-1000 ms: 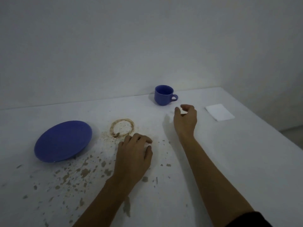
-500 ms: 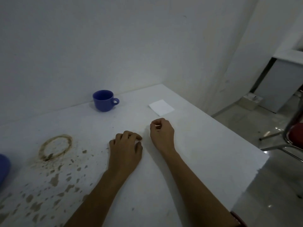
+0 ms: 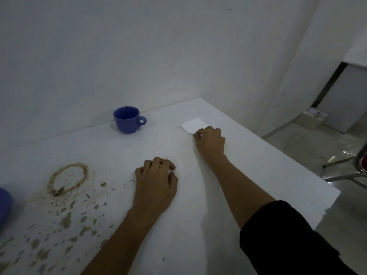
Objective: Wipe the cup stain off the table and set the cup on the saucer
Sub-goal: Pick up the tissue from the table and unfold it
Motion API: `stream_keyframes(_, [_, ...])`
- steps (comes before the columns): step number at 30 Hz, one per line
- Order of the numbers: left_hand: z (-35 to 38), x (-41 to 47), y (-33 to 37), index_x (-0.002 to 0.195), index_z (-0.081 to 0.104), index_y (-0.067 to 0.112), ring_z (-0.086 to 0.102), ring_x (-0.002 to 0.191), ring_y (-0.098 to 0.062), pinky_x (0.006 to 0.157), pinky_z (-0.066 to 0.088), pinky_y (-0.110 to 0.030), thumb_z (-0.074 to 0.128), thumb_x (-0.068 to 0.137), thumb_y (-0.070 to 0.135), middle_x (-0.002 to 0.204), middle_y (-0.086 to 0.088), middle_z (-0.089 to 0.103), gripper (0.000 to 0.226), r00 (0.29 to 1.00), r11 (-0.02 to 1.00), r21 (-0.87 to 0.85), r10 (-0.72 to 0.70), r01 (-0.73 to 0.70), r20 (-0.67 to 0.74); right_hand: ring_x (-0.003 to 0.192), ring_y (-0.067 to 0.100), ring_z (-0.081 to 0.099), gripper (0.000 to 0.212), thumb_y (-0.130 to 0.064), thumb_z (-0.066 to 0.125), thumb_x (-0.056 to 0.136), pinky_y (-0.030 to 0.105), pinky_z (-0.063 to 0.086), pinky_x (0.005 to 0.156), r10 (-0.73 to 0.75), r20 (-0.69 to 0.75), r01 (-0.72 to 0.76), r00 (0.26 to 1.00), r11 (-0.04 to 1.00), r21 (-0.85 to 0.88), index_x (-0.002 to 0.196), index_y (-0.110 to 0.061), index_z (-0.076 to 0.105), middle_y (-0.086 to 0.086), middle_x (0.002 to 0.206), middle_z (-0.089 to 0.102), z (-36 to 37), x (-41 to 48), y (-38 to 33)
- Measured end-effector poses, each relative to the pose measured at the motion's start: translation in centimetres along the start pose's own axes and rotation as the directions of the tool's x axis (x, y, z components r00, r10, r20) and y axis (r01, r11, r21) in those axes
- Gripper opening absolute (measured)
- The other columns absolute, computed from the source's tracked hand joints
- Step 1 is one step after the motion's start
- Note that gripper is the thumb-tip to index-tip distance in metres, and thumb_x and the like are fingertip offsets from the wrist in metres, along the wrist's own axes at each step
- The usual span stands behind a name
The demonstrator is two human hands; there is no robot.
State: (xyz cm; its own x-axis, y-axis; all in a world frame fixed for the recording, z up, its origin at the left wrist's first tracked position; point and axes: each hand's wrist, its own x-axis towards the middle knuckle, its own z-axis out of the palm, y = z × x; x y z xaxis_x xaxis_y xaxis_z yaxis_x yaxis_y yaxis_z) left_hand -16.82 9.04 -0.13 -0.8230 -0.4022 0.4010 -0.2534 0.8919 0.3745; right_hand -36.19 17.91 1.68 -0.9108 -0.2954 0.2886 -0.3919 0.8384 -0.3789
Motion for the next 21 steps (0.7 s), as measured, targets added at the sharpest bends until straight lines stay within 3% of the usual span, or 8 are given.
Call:
stream_keyframes(3, [-0.2,0.0,0.1,0.102,0.063,0.024,0.053,0.096,-0.016,0.085,0.040,-0.034,0.050,0.089,0.028,0.108,0.002,0.063,0.019,1.000,1.000,-0.010,-0.007,0.008,0.022,0.100,0.030,0.052,0.025,-0.026,0.048,0.095,0.044,0.045,0.082,0.004,0.000,-0.004,1.000,1.000,0.021,0.103,-0.016,0.069,0.008,0.104,0.065,-0.4,-0.5,-0.4])
stream_keyframes(7, [-1.0,0.1,0.2,0.109,0.063,0.024,0.051,0.106,-0.015,0.095,0.038,-0.034,0.052,0.090,0.031,0.116,0.004,0.061,0.023,0.994,0.997,-0.064,-0.043,0.049,0.099,0.093,0.027,0.058,0.025,-0.028,0.048,0.094,0.045,0.049,0.083,-0.054,-0.019,0.057,0.998,0.982,0.179,0.097,-0.012,0.067,0.006,0.097,0.069,-1.5,-3.2,-3.2])
stream_keyframes(10, [-2.9,-0.5,-0.1,0.110,0.066,0.018,0.055,0.108,-0.016,0.102,0.042,-0.036,0.059,0.091,0.025,0.118,0.000,0.064,0.021,0.976,0.897,-0.395,-0.150,0.200,0.155,0.090,0.021,0.060,0.024,-0.030,0.050,0.094,0.042,0.049,0.084,-0.162,-0.064,0.174,0.985,0.941,0.292,0.096,-0.014,0.068,0.001,0.097,0.072,-1.9,-6.9,-6.8])
stream_keyframes(12, [-4.7,-1.8,-1.1,0.108,0.064,0.022,0.060,0.098,-0.009,0.091,0.052,-0.028,0.057,0.093,0.023,0.115,0.003,0.065,0.017,0.951,0.773,-0.556,-0.275,0.306,0.140,0.088,0.018,0.061,0.022,-0.032,0.052,0.093,0.041,0.050,0.084,-0.198,-0.079,0.213,0.977,0.897,0.387,0.097,-0.016,0.067,0.000,0.096,0.073,-2.1,-9.4,-9.5])
stream_keyframes(14, [-6.5,-3.7,-3.1,0.106,0.063,0.030,0.061,0.089,0.002,0.073,0.050,-0.008,0.055,0.094,0.025,0.108,0.015,0.066,0.015,0.923,0.703,-0.616,-0.368,0.355,0.112,0.086,0.016,0.061,0.020,-0.033,0.054,0.092,0.041,0.051,0.084,-0.244,-0.057,0.243,0.968,0.857,0.454,0.096,-0.018,0.067,-0.002,0.094,0.072,-2.1,-12.0,-12.1])
stream_keyframes(15, [-7.5,-4.8,-4.3,0.105,0.065,0.032,0.062,0.087,0.005,0.069,0.048,-0.004,0.054,0.094,0.025,0.104,0.019,0.067,0.016,0.912,0.676,-0.638,-0.395,0.368,0.108,0.086,0.015,0.061,0.019,-0.034,0.054,0.092,0.041,0.051,0.084,-0.279,-0.038,0.262,0.960,0.839,0.477,0.095,-0.019,0.066,-0.003,0.094,0.072,-2.1,-13.4,-13.2])
stream_keyframes(19, [-11.6,-9.0,-8.9,0.098,0.068,0.034,0.068,0.086,-0.003,0.075,0.056,-0.022,0.055,0.094,0.025,0.096,0.014,0.072,0.016,0.853,0.566,-0.704,-0.509,0.429,0.111,0.083,0.013,0.060,0.017,-0.034,0.054,0.092,0.044,0.050,0.081,-0.450,0.020,0.363,0.893,0.745,0.559,0.091,-0.022,0.066,-0.007,0.090,0.071,-1.8,-18.4,-17.2])
stream_keyframes(21, [-13.3,-10.8,-10.5,0.098,0.069,0.034,0.069,0.087,-0.005,0.074,0.056,-0.023,0.055,0.094,0.027,0.094,0.013,0.073,0.016,0.831,0.542,-0.727,-0.551,0.423,0.073,0.085,0.013,0.060,0.018,-0.035,0.054,0.091,0.044,0.050,0.082,-0.509,0.045,0.385,0.860,0.705,0.596,0.093,-0.023,0.066,-0.007,0.091,0.071,-1.5,-20.7,-18.8])
